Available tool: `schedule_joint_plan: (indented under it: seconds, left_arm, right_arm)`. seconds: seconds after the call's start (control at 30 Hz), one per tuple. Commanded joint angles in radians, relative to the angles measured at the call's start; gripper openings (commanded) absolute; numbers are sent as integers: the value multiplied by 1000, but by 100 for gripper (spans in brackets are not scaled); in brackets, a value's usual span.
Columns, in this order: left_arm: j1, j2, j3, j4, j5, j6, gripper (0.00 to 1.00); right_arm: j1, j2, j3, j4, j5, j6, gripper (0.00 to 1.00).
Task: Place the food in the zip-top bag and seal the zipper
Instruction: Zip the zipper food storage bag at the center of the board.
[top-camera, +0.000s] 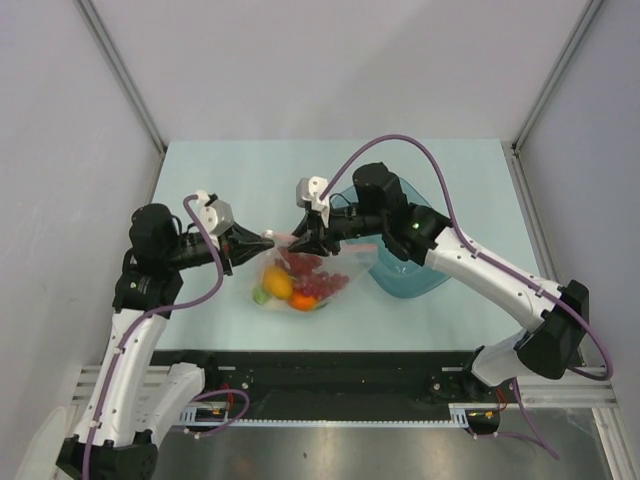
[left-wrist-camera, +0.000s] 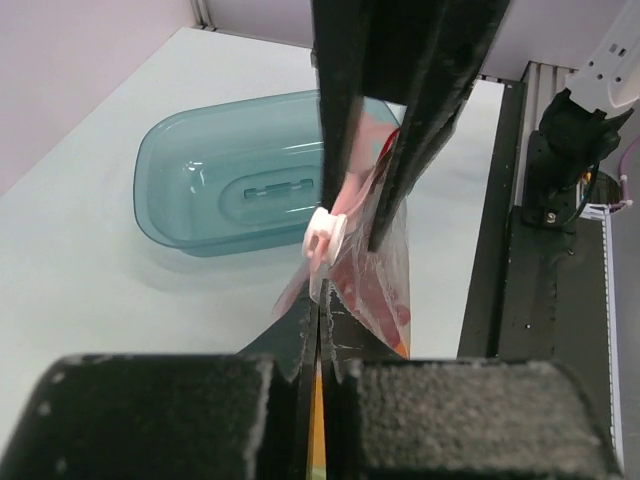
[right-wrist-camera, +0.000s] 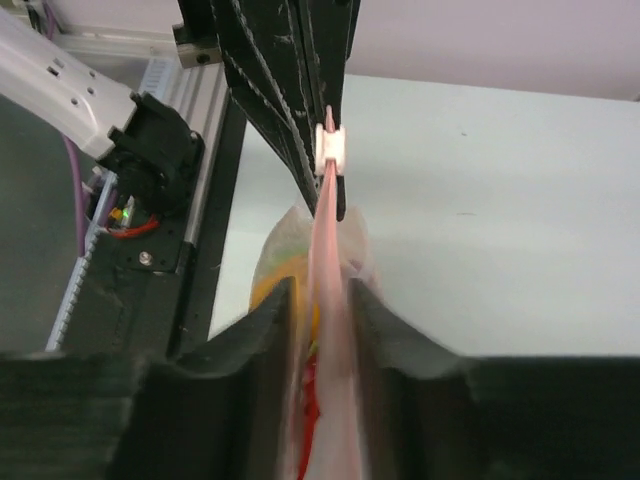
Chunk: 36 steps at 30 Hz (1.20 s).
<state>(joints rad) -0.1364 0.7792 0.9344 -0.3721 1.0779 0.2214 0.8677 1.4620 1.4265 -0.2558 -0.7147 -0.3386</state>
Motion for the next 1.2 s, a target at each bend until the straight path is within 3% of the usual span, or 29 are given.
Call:
schedule_joint_plan:
  seconds: [0.0, 0.07, 0.13, 0.43, 0.73, 0.87, 0.97, 1.03, 1.07, 1.1, 1.17]
  left_arm:
    - [-6, -9, 55, -39, -1, 47, 0]
    - [-23, -14, 69, -62, -18, 67, 0]
    - [-44, -17, 79, -103, -38, 111, 0]
    - [-95, -31, 89, -126, -90, 153, 0]
    - [-103, -44, 96, -119, -116, 150, 0]
    - [-101, -57, 86, -105, -136, 118, 0]
    - [-101, -72, 64, -74, -153, 93, 0]
    - [-101, -72, 57, -74, -151, 96, 0]
    - [-101, -64, 57, -71, -145, 90, 0]
    - [-101, -61, 57, -73, -141, 91, 0]
    - [-103, -51, 61, -73, -130, 96, 0]
  right_arm:
    - [17, -87, 18, 70, 1, -8, 64]
    - [28, -100, 17, 114, 32, 29, 78]
    - [34, -109, 22, 159, 43, 93, 80]
    - [63, -37, 68, 187, 55, 101, 67]
    - [63, 17, 83, 136, 46, 55, 34]
    - [62, 8, 83, 101, 32, 32, 11]
    - [53, -9, 81, 63, 32, 21, 2]
    - [48, -15, 83, 53, 38, 32, 17]
    - [48, -15, 83, 55, 35, 35, 43]
    - [51, -15, 83, 62, 35, 39, 51]
    - [57, -15, 84, 95, 35, 59, 56]
